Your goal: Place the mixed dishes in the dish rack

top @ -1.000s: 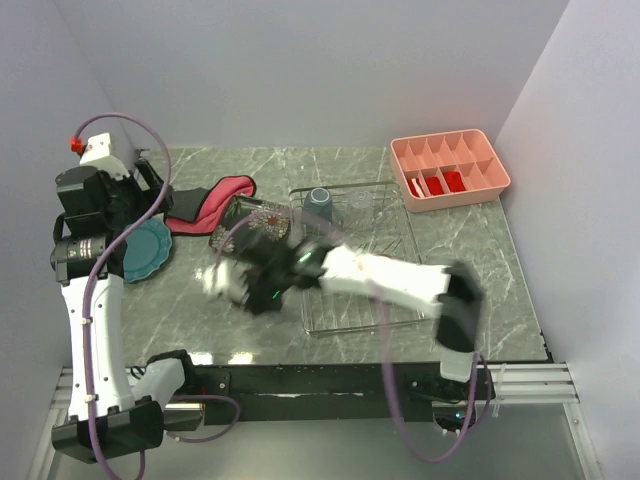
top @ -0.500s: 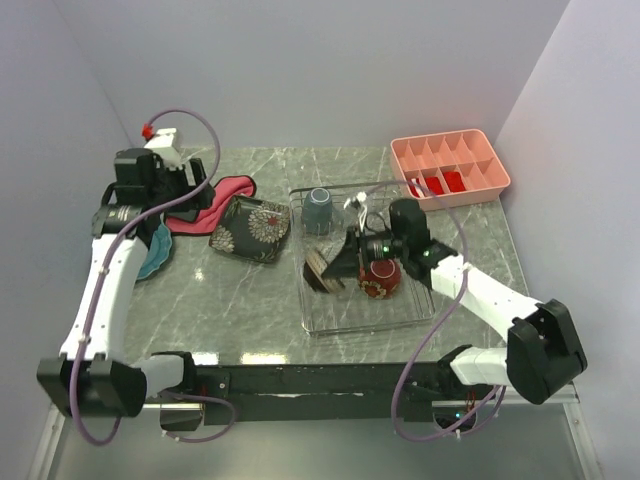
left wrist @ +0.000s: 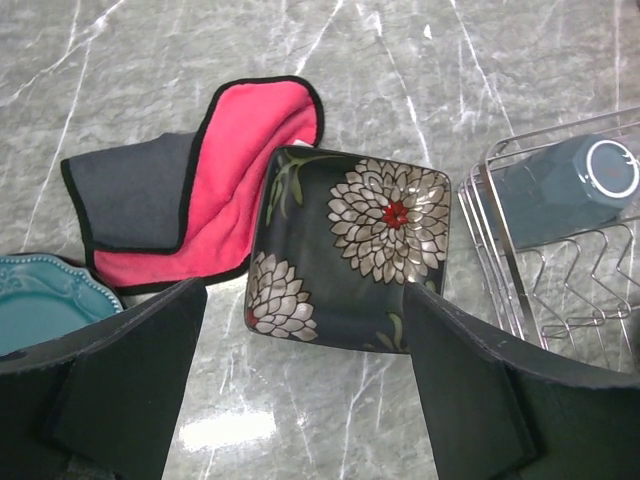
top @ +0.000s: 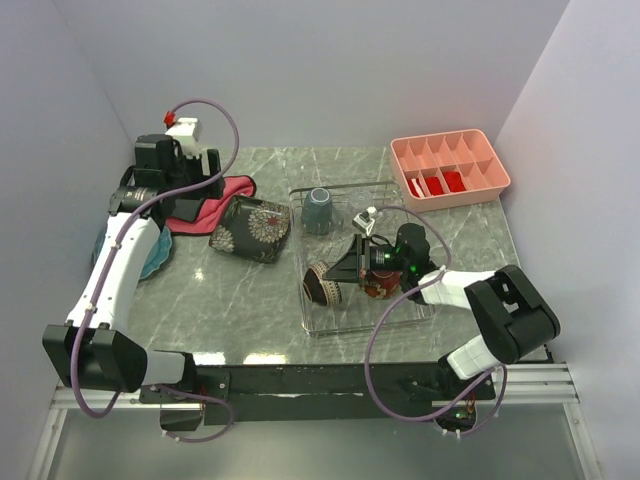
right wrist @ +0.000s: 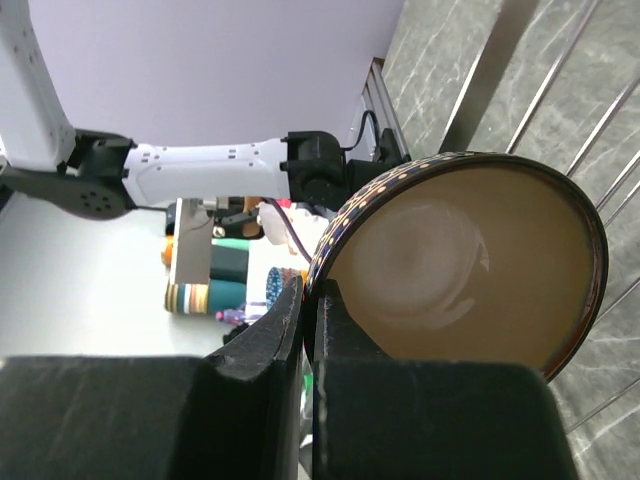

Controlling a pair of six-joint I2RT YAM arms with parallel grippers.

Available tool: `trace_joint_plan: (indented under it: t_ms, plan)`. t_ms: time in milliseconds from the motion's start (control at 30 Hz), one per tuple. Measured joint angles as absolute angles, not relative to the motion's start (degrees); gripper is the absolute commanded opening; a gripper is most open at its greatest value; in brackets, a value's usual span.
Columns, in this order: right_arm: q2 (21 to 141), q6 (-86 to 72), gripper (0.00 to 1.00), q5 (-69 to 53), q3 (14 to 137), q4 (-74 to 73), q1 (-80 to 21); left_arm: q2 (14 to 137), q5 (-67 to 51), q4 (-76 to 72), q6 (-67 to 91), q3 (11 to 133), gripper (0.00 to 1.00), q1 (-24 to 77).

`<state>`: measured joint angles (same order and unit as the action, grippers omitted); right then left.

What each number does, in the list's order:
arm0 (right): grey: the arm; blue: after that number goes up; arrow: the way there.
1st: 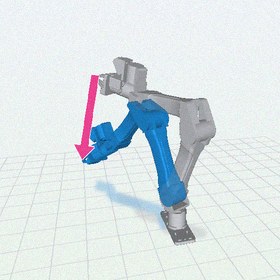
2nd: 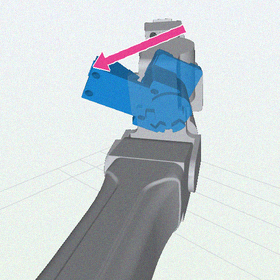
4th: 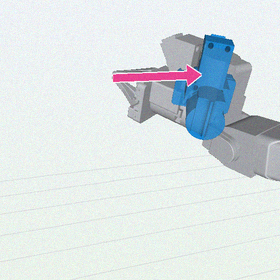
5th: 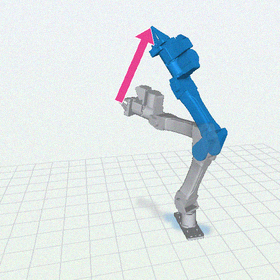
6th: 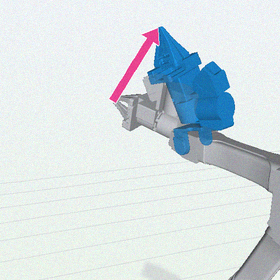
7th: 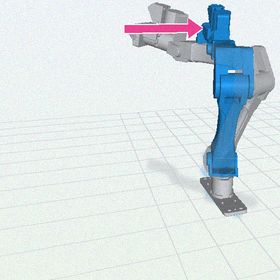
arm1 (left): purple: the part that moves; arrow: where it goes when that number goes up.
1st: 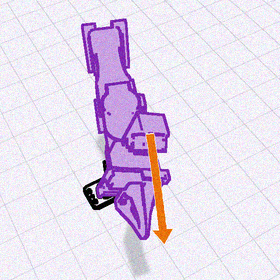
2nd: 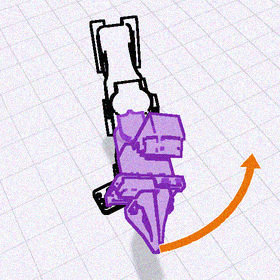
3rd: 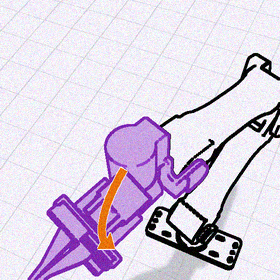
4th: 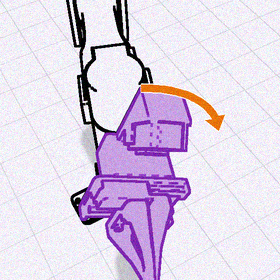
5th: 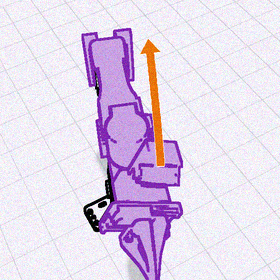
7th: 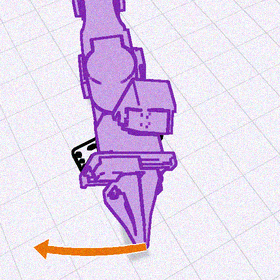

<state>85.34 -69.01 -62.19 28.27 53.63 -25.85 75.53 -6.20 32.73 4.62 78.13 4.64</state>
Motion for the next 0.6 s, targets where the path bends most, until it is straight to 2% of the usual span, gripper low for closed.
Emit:
trace_joint_plan:
  t_ms: [400,500,600]
  plan:
    - [92.8,-70.7,0.0,-59.4,28.3,52.8,-25.8,76.1,-5.5,31.2,4.1,78.1,0.87,6.0]
    - [93.1,-70.8,0.05,-59.5,28.3,52.4,-25.6,76.2,-5.1,31.0,4.1,78.1,0.87,6.2]
    - [92.7,-68.8,0.18,-59.9,29.6,48.1,-24.9,76.6,-5.1,30.8,4.1,78.1,0.87,6.3]
